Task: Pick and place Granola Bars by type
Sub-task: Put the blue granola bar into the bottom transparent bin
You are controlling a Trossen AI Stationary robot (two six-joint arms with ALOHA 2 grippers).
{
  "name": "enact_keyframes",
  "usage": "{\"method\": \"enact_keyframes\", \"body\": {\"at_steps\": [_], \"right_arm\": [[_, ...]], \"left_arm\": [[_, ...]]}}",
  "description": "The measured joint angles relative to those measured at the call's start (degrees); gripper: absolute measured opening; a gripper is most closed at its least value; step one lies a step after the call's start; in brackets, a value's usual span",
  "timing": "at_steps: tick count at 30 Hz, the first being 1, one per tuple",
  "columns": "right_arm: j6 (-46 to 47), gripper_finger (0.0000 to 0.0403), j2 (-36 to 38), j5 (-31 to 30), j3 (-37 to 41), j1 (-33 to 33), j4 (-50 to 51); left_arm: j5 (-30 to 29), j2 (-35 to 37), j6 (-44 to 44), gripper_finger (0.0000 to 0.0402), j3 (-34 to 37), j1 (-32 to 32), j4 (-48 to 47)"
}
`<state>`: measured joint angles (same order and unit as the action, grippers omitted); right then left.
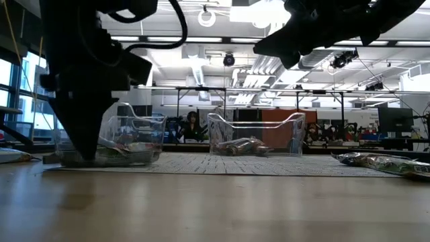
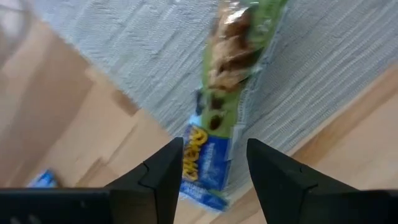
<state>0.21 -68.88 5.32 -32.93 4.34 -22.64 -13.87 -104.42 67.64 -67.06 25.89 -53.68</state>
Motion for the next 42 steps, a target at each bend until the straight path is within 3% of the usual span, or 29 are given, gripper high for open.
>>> {"method": "enact_keyframes", "body": {"at_steps": [9,19,26,35,42], "right_arm": [[0.03,0.0030,0.00,0.00,0.00,0.00,-1.68],[-0.12,0.0032,-0.02,0.76,0.00,0.00,-2.09],[-7.24,0.0048,-0.07,4.58,0.00,-0.02,-1.13],[-13.71,0.0134,-0.07,4.85,0.00,-1.91,-0.61],[-30.35,0.0169,-1.01,5.64,0.00,-9.10,1.17]], "left_arm": [[0.47,0.35,0.14,0.0163,5.73,0.02,6.90],[-0.63,0.27,-2.04,0.0053,5.64,0.04,8.69],[-3.52,-0.14,-11.85,0.0057,-2.14,-0.02,8.19],[-9.84,-0.11,-24.48,0.0061,-14.29,-1.83,6.33],[-6.37,-0.04,-26.48,0.0061,-19.39,-8.18,9.48]]}}
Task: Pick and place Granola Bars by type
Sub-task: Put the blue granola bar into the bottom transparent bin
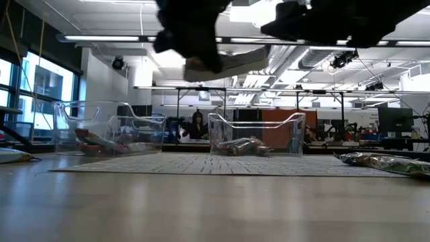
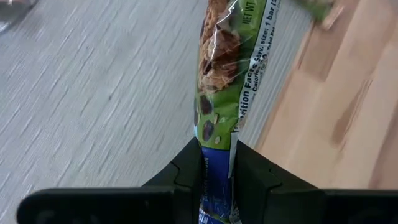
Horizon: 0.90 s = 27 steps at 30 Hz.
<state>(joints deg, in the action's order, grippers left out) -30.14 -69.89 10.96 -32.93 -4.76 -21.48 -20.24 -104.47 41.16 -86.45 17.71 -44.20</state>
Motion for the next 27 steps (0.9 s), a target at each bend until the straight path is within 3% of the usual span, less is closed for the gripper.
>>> {"method": "enact_keyframes", "body": {"at_steps": [9,12,27], "right_arm": [[1.85,0.0172,0.02,-2.05,0.00,-3.31,2.27],[1.90,0.0172,0.02,-6.10,0.00,-3.29,4.30],[5.76,0.0155,0.02,-7.58,0.00,-3.12,5.45]], "left_arm": [[11.09,0.04,-11.35,0.0062,-0.55,-5.65,8.52],[13.60,0.04,-14.93,0.0062,-0.55,-5.76,11.90],[12.13,0.07,-18.42,0.0062,-0.55,-5.72,14.44]]}}
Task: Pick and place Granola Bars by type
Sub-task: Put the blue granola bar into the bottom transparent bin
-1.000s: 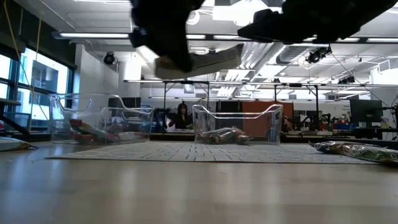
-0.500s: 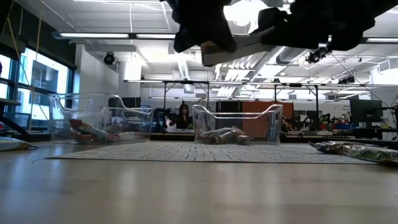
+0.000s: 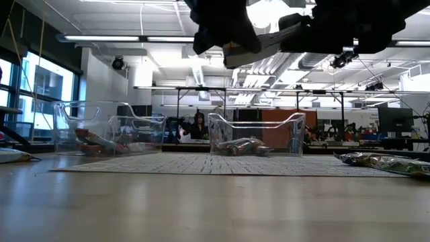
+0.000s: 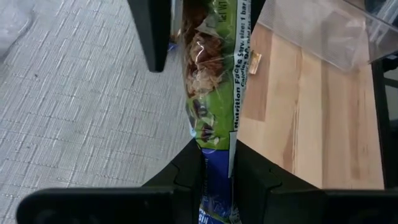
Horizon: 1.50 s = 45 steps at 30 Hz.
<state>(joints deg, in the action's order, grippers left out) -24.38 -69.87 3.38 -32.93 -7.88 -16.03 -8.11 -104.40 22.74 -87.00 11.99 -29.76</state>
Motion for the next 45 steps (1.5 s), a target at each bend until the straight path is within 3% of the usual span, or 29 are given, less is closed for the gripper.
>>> {"method": "enact_keyframes", "body": {"at_steps": [11,17,26,36,45], "right_arm": [[0.36,0.0058,0.00,2.24,0.00,0.00,0.94],[0.48,0.0024,0.00,3.12,0.00,0.00,1.00],[0.65,0.0022,0.00,3.33,0.00,-0.02,1.80],[6.49,0.0017,0.02,2.48,0.00,-0.07,7.14],[17.91,0.0010,2.35,-5.78,-0.77,-2.80,12.83]], "left_arm": [[-2.09,0.00,0.00,0.0062,-0.02,0.00,-0.06],[-2.11,0.02,0.00,0.0062,-0.02,0.00,-0.08],[-2.11,0.02,-0.44,0.0067,-0.07,0.00,0.05],[-5.03,0.09,-1.49,0.0126,-0.07,-0.02,0.05],[-5.13,0.09,-1.29,0.0151,-0.06,-0.02,-0.43]]}}
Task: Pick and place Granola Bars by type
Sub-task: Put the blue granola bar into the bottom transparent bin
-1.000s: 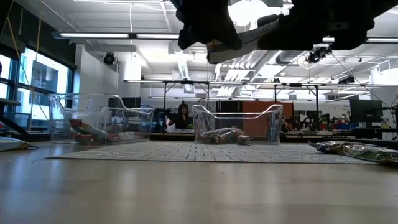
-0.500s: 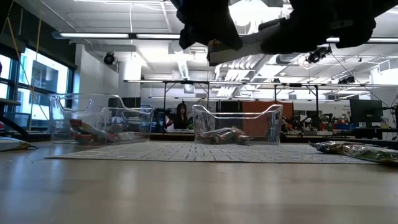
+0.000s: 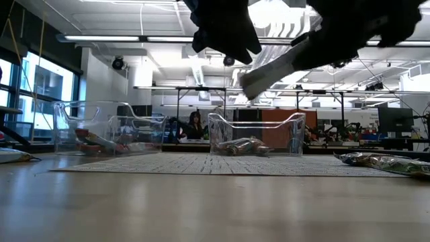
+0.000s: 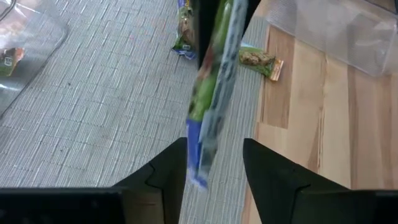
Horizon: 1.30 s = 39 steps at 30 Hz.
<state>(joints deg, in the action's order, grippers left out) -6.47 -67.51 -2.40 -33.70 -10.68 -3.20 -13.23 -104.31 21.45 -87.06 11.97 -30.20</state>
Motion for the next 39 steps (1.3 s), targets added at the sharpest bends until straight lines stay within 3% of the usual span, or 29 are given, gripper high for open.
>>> {"method": "enact_keyframes", "body": {"at_steps": [7,15,17,21,30,39], "right_arm": [[8.13,0.0017,6.97,-5.99,-11.27,-8.00,26.53],[25.43,0.0017,8.09,10.42,-21.59,-19.39,52.18],[31.57,0.0022,8.08,13.26,-21.66,-22.21,54.64],[43.94,0.0021,7.75,13.28,-21.66,-27.99,58.84],[63.49,0.0016,7.72,18.86,-21.66,-39.19,57.98],[69.36,0.0010,6.40,2.66,-21.66,-47.12,58.22]], "left_arm": [[0.00,0.00,-0.20,0.0150,-0.01,0.00,-1.74],[0.02,0.00,-0.20,0.0150,0.02,0.02,-4.72],[0.02,0.00,-0.20,0.0150,0.02,0.02,-4.74],[0.04,0.00,-0.20,0.0150,0.00,0.04,-4.66],[0.20,0.00,-0.20,0.0150,0.02,0.04,-5.17],[0.17,0.00,-0.15,0.0150,0.02,0.04,-5.79]]}}
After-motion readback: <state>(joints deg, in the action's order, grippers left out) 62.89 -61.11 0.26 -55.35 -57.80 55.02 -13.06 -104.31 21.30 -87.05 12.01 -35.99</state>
